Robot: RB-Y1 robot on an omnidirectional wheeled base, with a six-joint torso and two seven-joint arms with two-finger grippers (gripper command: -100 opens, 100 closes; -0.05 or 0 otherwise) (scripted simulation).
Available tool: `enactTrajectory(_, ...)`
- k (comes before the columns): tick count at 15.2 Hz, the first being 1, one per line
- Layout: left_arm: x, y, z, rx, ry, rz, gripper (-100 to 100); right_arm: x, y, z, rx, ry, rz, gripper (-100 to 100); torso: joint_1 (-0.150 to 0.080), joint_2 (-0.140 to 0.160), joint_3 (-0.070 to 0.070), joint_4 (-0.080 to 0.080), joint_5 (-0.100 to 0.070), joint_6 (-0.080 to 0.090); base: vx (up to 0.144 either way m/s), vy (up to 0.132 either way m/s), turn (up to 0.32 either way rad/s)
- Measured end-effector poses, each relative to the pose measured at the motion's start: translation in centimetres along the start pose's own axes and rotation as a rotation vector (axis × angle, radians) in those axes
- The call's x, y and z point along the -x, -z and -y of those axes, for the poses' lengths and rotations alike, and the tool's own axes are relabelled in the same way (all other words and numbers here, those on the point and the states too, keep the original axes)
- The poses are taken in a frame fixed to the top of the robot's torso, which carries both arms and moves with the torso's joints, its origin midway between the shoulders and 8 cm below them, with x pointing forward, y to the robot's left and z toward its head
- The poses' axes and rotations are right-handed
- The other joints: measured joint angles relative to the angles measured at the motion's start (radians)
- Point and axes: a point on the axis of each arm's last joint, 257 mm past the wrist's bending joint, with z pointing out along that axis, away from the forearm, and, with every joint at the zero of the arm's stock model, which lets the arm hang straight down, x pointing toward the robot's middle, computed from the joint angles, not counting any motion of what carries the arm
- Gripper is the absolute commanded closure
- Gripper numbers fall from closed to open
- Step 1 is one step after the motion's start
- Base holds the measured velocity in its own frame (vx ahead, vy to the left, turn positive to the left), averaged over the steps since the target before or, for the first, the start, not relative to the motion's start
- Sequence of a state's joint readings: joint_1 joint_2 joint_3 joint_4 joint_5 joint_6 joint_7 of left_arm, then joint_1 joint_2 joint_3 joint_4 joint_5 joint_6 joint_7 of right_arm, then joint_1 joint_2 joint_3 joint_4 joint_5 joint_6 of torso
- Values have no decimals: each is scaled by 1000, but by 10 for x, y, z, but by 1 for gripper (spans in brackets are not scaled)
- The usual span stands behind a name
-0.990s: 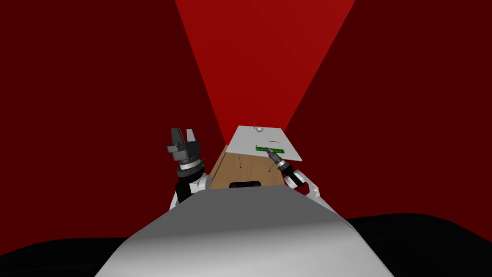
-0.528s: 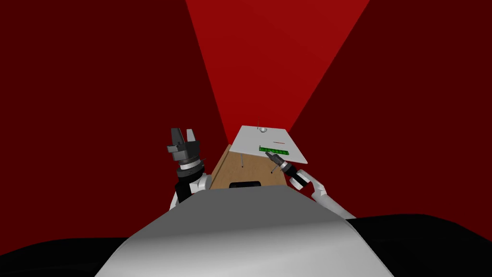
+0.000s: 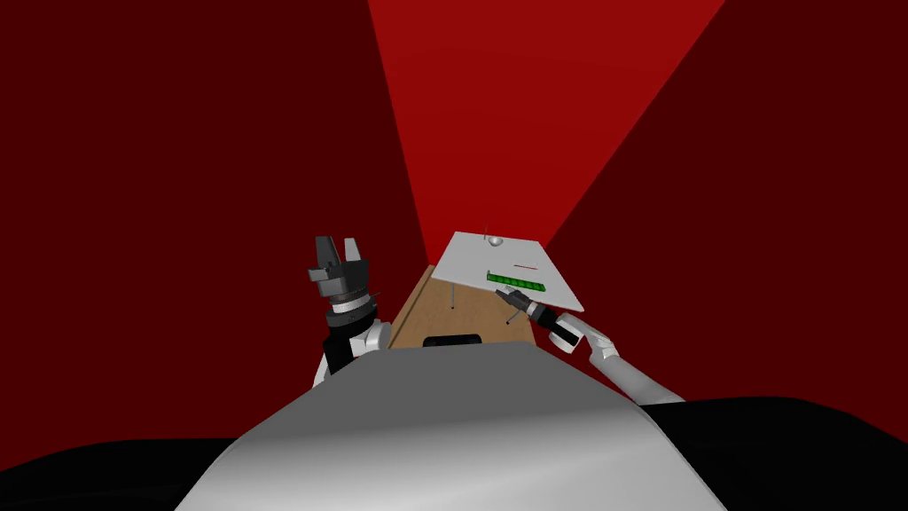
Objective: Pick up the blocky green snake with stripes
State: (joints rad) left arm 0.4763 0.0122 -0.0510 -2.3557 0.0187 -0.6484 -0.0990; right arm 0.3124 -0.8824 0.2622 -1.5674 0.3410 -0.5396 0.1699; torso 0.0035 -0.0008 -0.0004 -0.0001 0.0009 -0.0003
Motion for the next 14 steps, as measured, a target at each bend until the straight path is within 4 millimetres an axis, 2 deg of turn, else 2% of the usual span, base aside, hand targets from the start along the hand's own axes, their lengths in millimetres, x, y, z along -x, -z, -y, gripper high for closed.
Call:
enactTrajectory(4,0,0,0,0,0,0,0,-14,14,31,-38,65,-77,-100,-2,0,0,0,0,0,18,32,133)
enactTrajectory(7,0,0,0,0,0,0,0,-31,35,57,-70,144,-172,-100,0,-1,-1,0,0,-1,35,51,189)
enactTrajectory(14,0,0,0,0,0,0,0,-50,82,113,-137,280,-342,-100,-1,-1,-1,0,0,0,33,35,135)
